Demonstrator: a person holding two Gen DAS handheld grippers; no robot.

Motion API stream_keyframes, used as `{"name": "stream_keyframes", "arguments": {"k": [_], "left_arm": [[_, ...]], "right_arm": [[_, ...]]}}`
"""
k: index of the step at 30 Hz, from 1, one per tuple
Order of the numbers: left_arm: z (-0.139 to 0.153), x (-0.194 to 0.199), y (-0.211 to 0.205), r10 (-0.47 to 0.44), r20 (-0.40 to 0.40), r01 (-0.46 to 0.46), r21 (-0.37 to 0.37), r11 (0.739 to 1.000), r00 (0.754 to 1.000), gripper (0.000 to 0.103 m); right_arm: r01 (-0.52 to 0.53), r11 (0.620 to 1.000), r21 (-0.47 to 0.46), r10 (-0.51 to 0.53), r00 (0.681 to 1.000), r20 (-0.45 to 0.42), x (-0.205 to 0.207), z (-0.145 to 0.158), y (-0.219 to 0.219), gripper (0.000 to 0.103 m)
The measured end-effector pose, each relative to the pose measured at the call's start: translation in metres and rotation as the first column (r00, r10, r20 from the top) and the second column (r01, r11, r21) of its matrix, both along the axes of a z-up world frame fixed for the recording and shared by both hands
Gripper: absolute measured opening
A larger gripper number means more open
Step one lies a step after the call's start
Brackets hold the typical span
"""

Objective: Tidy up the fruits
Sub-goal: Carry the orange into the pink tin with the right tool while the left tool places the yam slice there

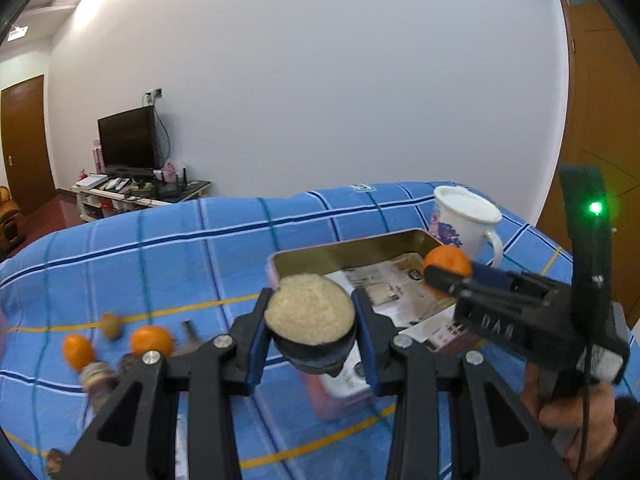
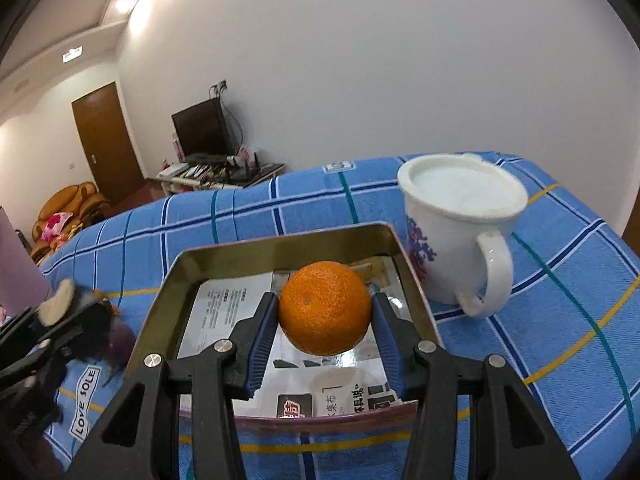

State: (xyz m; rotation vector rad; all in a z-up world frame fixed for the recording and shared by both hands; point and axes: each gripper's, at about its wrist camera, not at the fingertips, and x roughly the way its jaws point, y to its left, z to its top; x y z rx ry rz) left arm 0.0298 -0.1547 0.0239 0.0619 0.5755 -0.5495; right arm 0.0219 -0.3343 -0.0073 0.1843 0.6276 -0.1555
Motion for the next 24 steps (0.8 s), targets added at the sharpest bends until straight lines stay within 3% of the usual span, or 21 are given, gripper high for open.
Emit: {"name": "stream_keyframes", "arguments": {"k": [10, 17, 24], "left_arm": [[-0.021, 0.019, -0.037, 0.001, -0.059, 0.002, 0.048, 0.999, 0.998, 0.04], [-0.034, 0.029, -0.046, 0.023, -0.107, -0.013, 0.09, 0.996, 0.994, 0.04], [-0.037, 0.03, -0.055, 0.034, -0.101, -0.022, 0.123, 0.992, 0.994, 0.04]], "right_arm": [[-0.019, 0.998, 0.054, 0.024, 0.997, -0.078, 0.008, -0.013, -0.007, 0.049], [-0.01, 1.0, 0.009, 0.011, 0.995, -0.103, 0.009, -0.017, -0.002, 0.049], [0.006, 1.0, -0.011, -0.007, 0.994, -0.108, 0.01, -0.017, -0.002, 0.05]]}}
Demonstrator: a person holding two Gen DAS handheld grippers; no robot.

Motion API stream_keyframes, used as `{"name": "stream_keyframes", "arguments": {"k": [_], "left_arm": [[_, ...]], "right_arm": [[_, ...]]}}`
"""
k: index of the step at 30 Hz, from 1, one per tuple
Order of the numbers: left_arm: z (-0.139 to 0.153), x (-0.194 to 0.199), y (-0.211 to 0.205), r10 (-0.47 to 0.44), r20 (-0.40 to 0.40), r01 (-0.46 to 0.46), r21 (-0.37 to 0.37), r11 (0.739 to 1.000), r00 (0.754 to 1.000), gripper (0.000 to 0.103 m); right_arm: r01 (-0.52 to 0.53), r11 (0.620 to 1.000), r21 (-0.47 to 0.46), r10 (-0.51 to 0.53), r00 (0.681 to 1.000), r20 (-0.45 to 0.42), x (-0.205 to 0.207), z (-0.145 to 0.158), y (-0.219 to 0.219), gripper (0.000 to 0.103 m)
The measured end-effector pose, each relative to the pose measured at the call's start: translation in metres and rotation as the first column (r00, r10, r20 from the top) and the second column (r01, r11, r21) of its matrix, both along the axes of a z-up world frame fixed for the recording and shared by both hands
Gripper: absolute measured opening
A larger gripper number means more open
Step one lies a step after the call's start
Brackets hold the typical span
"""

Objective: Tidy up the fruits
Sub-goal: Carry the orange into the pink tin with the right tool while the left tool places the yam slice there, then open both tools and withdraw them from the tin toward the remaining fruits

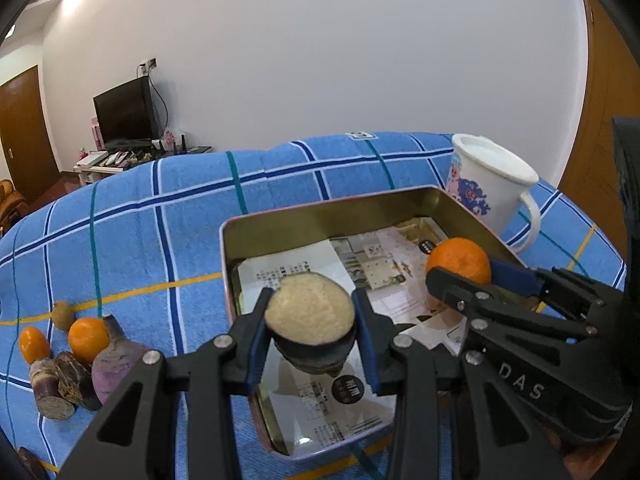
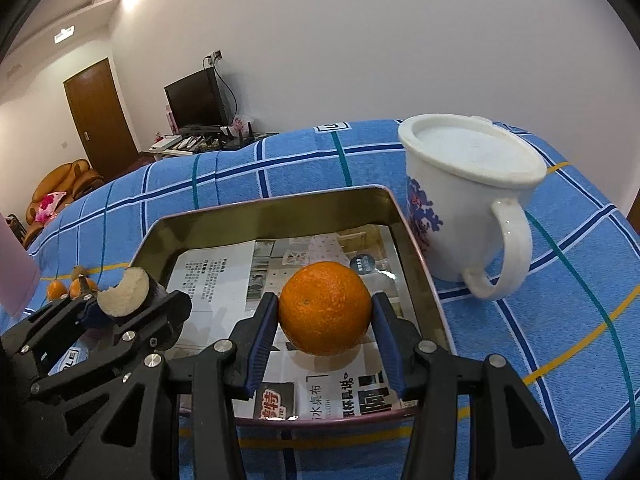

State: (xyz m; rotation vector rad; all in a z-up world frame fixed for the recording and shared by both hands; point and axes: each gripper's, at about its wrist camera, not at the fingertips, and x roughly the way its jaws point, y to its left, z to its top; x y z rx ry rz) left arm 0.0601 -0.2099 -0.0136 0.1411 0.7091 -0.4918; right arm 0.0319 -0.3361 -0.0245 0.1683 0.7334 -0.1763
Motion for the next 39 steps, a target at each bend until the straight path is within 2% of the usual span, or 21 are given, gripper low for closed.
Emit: {"name": "stream_keyframes", "arguments": {"k": [8, 9, 14, 16, 19, 21, 23, 27, 39], "left_arm": [[-0.001, -0.001, -0.005, 0.008, 0.012, -0.009, 0.021, 1.0, 1.0, 0.041], [0.0, -0.002, -0.005, 0.018, 0.026, -0.019, 0.024, 1.0, 0.999, 0.044], [0.007, -0.011, 0.0, 0.068, 0.105, -0.073, 0.038, 0.997, 0.992, 0.063], [0.01, -0.014, 0.003, 0.109, 0.143, -0.117, 0.049, 0.992, 0.984, 0.083], [0.017, -0.019, 0.011, 0.132, 0.175, -0.139, 0.024, 0.99, 0.976, 0.099], [0.022, -0.024, 0.016, 0.143, 0.195, -0.147, 0.006, 0.989, 0.97, 0.103], [0.025, -0.03, 0.019, 0.143, 0.222, -0.15, 0.013, 0.989, 0.965, 0.103], [0.026, -0.043, 0.027, 0.152, 0.272, -0.17, 0.046, 0.984, 0.95, 0.103], [0.02, -0.059, 0.069, 0.249, 0.25, -0.262, 0.019, 0.965, 0.936, 0.103]], "right_arm": [[0.015, 1.0, -0.022, -0.015, 1.0, -0.011, 0.003, -0.001, 0.0, 0.05], [0.016, 1.0, -0.02, -0.016, 1.0, -0.011, 0.003, 0.0, -0.001, 0.05], [0.021, 0.999, 0.026, -0.022, 1.0, 0.009, 0.0, 0.003, -0.006, 0.05], [0.035, 0.998, 0.045, -0.036, 0.999, 0.023, -0.002, 0.005, -0.01, 0.05], [0.04, 0.994, 0.102, -0.047, 0.997, 0.068, -0.008, 0.01, -0.016, 0.051], [0.033, 0.989, 0.141, -0.05, 0.991, 0.12, -0.014, 0.016, -0.02, 0.059], [0.028, 0.988, 0.15, -0.055, 0.982, 0.181, -0.02, 0.022, -0.02, 0.068], [0.033, 0.997, 0.073, -0.052, 0.96, 0.274, -0.03, 0.033, -0.011, 0.069], [0.031, 1.0, 0.006, -0.031, 0.935, 0.352, -0.042, 0.033, 0.004, 0.07]]}}
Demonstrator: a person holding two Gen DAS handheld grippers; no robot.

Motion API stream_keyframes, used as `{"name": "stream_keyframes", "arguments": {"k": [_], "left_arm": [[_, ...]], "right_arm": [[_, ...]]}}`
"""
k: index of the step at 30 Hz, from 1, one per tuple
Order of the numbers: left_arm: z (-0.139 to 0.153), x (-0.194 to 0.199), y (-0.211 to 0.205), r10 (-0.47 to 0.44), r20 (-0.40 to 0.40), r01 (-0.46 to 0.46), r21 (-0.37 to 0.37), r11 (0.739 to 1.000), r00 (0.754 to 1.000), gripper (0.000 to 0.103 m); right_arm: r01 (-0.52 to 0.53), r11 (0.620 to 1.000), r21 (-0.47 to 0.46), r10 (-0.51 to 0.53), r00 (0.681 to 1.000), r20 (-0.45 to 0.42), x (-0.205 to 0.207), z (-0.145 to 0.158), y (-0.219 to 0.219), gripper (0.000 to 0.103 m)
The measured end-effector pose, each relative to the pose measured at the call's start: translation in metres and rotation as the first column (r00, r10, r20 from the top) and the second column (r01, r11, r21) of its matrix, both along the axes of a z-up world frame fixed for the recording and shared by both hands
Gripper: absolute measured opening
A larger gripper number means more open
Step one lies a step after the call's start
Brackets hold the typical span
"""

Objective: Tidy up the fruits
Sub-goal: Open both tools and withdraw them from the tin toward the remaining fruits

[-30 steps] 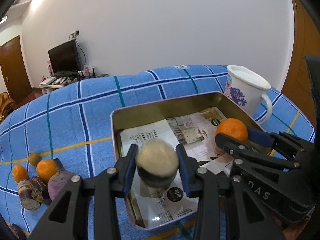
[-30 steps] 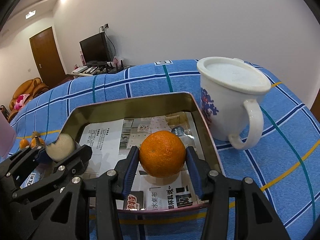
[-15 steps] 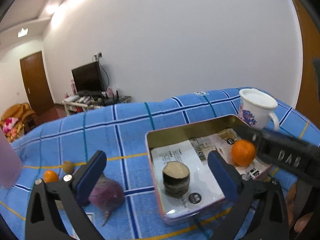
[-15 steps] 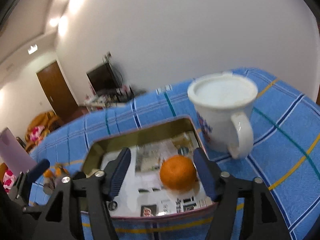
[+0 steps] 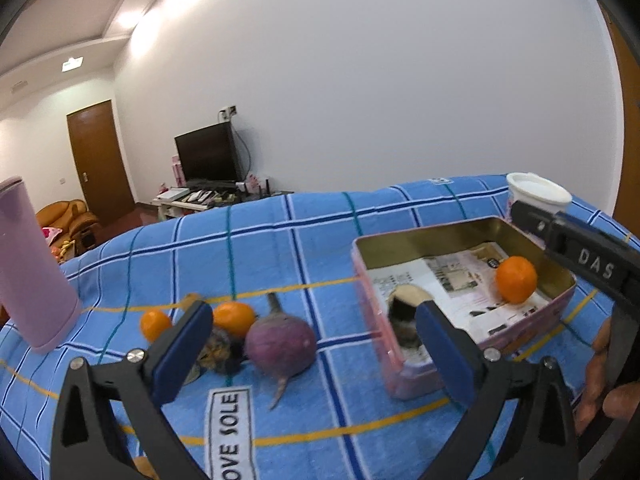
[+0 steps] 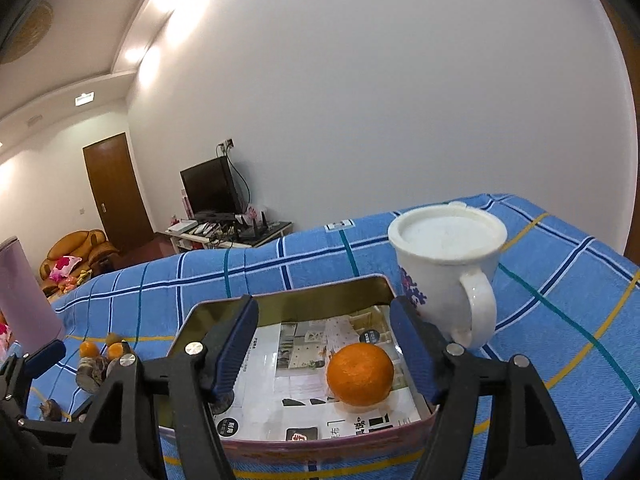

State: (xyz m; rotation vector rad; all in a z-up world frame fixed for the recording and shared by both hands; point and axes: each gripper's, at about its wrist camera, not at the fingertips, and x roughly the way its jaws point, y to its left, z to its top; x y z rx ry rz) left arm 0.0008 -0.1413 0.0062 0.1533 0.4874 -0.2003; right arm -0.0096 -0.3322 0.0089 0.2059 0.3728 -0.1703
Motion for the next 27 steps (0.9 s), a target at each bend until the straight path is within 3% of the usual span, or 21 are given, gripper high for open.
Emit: {"name": "stream_keyframes", "arguments": {"k": [17, 27], "left_arm": [[-0.003, -0.01, 0.03, 0.061, -0.012, -0.061, -0.029, 0.998, 0.998, 0.103], [-0.004, -0.015, 0.049, 0.075, -0.029, -0.076, -0.038, 0.996, 0.997, 0.103]], "right_arm": [[0.061, 0.998, -0.024, -0.06, 0.998, 0.026, -0.015, -0.001, 0.016, 0.07], [-0.013, 0.997, -0.075, 0.015, 1.0, 0.026, -0.023, 0.001, 0.054, 0.07]]}}
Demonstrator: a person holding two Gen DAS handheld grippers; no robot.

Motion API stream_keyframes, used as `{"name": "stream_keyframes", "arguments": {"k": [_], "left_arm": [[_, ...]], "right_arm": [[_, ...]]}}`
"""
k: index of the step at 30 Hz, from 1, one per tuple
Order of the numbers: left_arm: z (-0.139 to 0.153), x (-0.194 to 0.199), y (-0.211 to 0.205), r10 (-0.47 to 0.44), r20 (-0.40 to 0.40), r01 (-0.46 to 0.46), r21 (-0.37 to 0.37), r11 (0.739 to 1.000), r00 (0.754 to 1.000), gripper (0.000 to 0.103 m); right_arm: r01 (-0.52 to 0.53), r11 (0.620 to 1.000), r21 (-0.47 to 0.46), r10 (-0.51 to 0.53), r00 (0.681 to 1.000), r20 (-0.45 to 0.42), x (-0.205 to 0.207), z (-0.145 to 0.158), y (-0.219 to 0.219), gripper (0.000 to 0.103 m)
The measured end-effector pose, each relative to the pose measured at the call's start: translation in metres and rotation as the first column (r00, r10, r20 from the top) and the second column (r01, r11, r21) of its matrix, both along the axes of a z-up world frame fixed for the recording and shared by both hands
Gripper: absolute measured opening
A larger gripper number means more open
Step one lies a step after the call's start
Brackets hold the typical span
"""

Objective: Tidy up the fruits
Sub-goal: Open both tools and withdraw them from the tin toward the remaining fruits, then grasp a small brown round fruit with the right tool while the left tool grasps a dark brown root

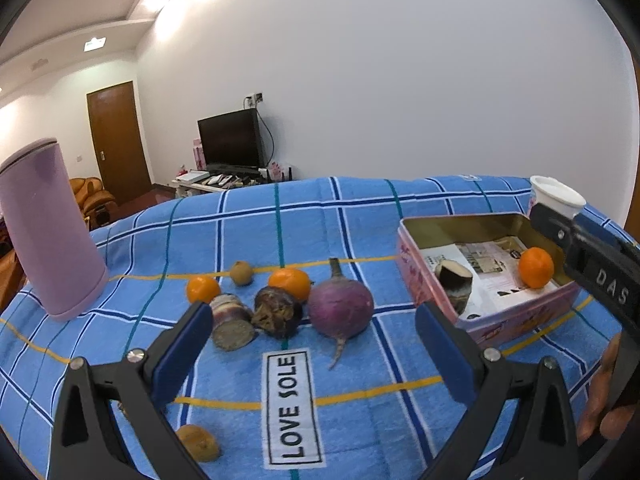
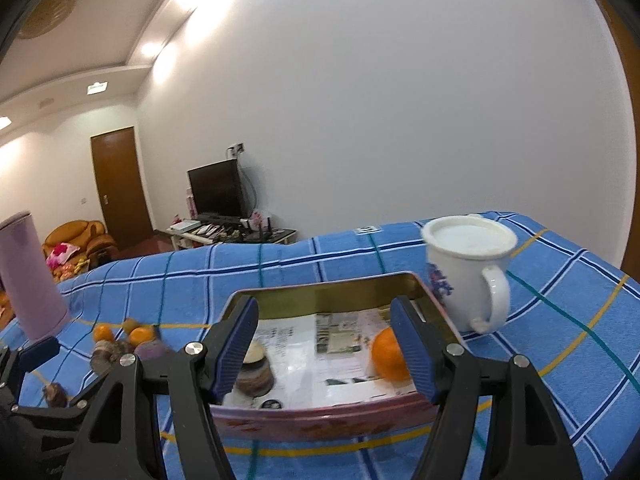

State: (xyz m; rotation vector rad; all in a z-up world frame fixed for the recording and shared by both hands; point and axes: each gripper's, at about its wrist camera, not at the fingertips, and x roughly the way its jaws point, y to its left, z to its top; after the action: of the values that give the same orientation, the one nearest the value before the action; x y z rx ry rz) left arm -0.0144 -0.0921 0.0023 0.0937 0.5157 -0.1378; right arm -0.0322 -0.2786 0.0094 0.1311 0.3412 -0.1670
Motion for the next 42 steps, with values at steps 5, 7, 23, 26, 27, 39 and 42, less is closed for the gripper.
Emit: {"name": "stream_keyframes", "arguments": {"k": [5, 7, 23, 26, 27, 39, 42], "left_arm": [[-0.001, -0.003, 0.012, 0.007, -0.007, -0.007, 0.015, 1.0, 1.0, 0.103], [-0.001, -0.005, 0.016, 0.013, -0.006, -0.013, 0.022, 1.0, 1.0, 0.103], [-0.006, -0.005, 0.065, 0.067, -0.051, -0.066, 0.025, 0.998, 0.996, 0.103], [-0.008, -0.004, 0.078, 0.081, -0.067, -0.079, 0.031, 0.996, 0.994, 0.103], [-0.008, -0.003, 0.083, 0.088, -0.076, -0.086, 0.028, 0.996, 0.993, 0.103], [-0.005, 0.002, 0.197, 0.254, -0.148, -0.26, -0.024, 0.965, 0.956, 0.103], [-0.008, 0.002, 0.22, 0.288, -0.152, -0.295, -0.022, 0.955, 0.945, 0.103]], "right_arm": [[-0.048, 0.999, -0.019, 0.048, 0.999, -0.009, -0.002, -0.001, 0.018, 0.07], [-0.065, 0.998, -0.003, 0.065, 0.998, -0.019, -0.001, -0.002, 0.022, 0.07], [-0.187, 0.982, 0.039, 0.19, 0.978, -0.092, -0.001, -0.009, 0.07, 0.07], [-0.234, 0.971, 0.049, 0.239, 0.964, -0.12, 0.0, -0.012, 0.084, 0.07], [-0.253, 0.966, 0.049, 0.257, 0.957, -0.132, 0.001, -0.013, 0.089, 0.07], [-0.504, 0.863, 0.03, 0.492, 0.826, -0.274, 0.007, -0.029, 0.172, 0.069], [-0.57, 0.82, 0.055, 0.557, 0.77, -0.312, 0.012, -0.035, 0.194, 0.069]]}}
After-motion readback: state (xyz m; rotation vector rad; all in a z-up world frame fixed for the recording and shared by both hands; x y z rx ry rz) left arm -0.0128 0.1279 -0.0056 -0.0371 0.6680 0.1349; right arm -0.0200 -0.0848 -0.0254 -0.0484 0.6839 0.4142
